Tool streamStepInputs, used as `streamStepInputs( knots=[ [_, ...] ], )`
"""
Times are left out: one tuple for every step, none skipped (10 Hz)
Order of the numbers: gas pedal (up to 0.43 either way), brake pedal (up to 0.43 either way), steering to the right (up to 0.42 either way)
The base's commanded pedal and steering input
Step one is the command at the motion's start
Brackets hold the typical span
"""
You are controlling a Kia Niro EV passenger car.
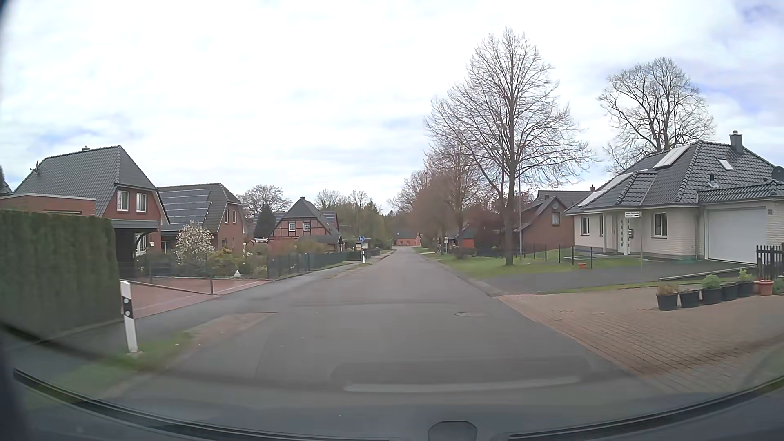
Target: Follow the waypoints while adhering to traffic rules and regulations
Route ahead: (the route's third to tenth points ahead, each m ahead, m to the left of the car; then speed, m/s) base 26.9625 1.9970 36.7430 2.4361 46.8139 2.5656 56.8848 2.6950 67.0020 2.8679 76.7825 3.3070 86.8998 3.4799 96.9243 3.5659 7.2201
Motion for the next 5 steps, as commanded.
streamStepInputs(
  knots=[
    [0.039,0.000,-0.003],
    [0.039,0.000,-0.002],
    [0.039,0.000,-0.001],
    [0.047,0.000,0.000],
    [0.047,0.000,0.000]
  ],
)
